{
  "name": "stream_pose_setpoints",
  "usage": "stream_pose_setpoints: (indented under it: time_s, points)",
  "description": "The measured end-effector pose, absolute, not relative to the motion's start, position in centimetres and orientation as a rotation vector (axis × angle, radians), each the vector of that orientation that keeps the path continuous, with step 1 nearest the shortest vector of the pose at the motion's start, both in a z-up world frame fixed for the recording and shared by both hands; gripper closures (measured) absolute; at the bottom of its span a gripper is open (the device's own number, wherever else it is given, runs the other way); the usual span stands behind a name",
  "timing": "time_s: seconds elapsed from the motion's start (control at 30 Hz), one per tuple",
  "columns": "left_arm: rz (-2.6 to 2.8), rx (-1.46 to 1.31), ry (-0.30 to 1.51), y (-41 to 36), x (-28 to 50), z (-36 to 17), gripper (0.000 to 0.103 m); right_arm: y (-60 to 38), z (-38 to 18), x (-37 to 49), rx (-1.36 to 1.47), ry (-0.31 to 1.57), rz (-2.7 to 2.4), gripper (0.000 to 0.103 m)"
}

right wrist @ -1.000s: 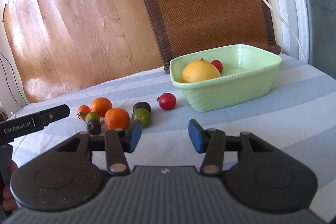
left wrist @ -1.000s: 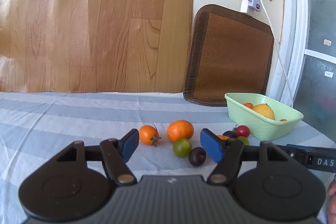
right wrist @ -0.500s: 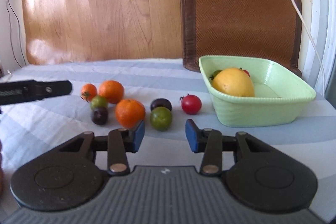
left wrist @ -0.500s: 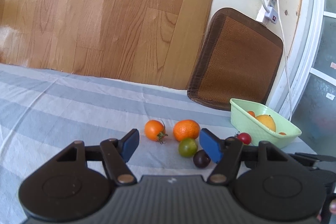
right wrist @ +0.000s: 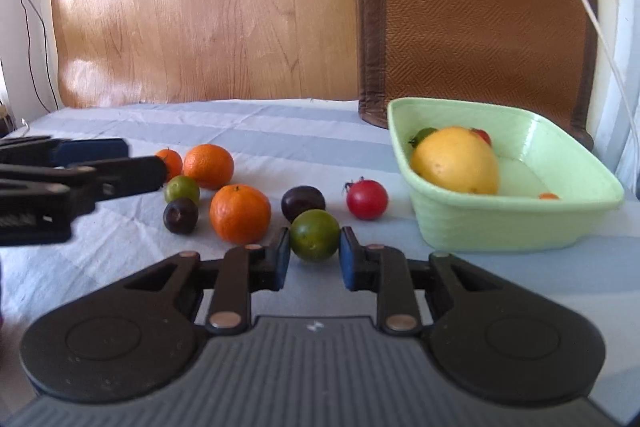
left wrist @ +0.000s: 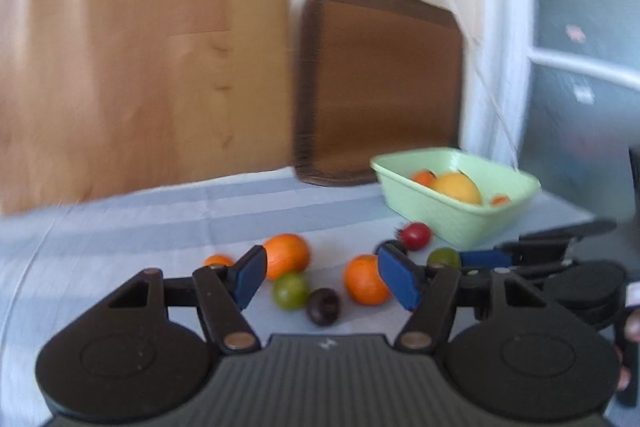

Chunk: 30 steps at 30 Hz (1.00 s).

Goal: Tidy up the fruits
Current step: 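Grasp a green lime with the right gripper while the left grasps a tangerine, then carry the lime and tangerine into the green bowl and open both grippers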

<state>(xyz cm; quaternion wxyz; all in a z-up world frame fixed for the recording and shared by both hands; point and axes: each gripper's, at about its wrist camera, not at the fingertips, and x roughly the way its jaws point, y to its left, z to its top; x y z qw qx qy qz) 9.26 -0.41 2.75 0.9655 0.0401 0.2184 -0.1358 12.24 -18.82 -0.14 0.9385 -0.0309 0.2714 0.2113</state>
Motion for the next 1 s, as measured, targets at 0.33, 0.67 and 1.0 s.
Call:
stream_pose_setpoints:
  time_s: [0.33,0.67,1.0]
  points:
    - [-0.407,0.448,0.645,-6.1,13.8,1.3,0.055,-22.0,-0.4,11.8,0.114,0.591,0.481,0.074]
    - [-0.435,0.240,0.629,-5.6,12.3,3.0,0.063,-23.5,0.3,10.7,0.194,0.511,0.493,0.074]
    - [-0.480,-0.023,0.567,-10.4,18.3,7.6,0.063,-30.2,3.9,13.6,0.142,0.276,0.271,0.074]
